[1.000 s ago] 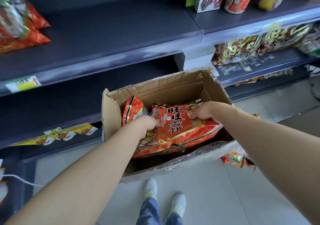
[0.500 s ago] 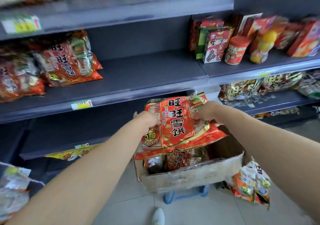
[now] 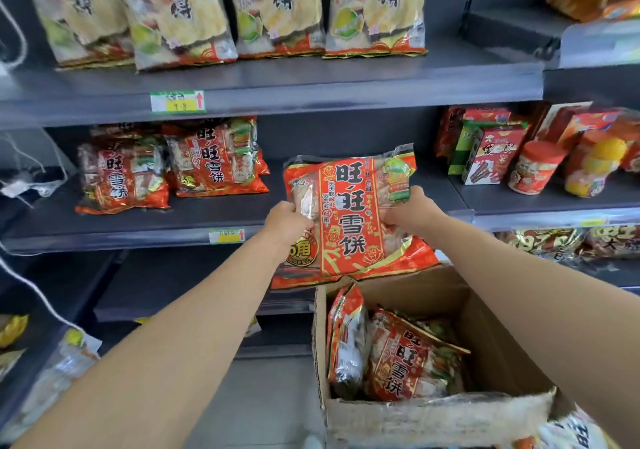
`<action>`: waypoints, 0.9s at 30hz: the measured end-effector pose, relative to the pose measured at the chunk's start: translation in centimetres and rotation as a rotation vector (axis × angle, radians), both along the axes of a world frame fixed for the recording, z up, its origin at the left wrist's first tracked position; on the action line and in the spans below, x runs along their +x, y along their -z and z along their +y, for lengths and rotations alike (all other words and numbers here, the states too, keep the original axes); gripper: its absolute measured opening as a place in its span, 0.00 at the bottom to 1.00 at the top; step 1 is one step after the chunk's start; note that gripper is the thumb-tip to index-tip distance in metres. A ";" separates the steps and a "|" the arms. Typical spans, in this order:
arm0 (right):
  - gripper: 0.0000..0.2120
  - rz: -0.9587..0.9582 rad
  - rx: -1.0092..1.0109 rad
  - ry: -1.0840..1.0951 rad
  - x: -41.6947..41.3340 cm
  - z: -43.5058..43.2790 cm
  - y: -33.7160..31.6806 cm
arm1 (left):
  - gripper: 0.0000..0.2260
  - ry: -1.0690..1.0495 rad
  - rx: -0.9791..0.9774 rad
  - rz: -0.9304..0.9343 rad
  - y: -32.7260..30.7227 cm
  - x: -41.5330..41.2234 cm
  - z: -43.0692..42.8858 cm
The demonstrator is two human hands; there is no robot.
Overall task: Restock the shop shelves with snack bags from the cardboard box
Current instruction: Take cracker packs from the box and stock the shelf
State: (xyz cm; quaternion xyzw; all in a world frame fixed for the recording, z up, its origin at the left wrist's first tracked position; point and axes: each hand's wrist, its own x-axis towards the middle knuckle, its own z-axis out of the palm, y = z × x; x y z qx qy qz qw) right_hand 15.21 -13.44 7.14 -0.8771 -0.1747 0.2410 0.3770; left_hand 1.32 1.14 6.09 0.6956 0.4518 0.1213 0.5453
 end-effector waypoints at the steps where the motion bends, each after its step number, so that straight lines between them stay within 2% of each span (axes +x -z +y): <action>1: 0.27 -0.005 0.015 0.001 0.1 0.9 0.2 | 0.16 -0.012 -0.009 -0.029 0.3 0.1 1.0; 10: 0.30 -0.021 0.078 0.051 2.4 10.0 1.8 | 0.31 0.040 -0.141 -0.120 3.4 3.1 10.9; 20: 0.41 -0.077 0.049 0.141 9.6 20.0 5.8 | 0.32 0.101 -0.170 -0.125 5.5 9.7 19.9; 27: 0.50 -0.010 0.207 0.160 15.9 24.5 11.4 | 0.35 0.091 -0.121 -0.183 7.3 13.0 23.8</action>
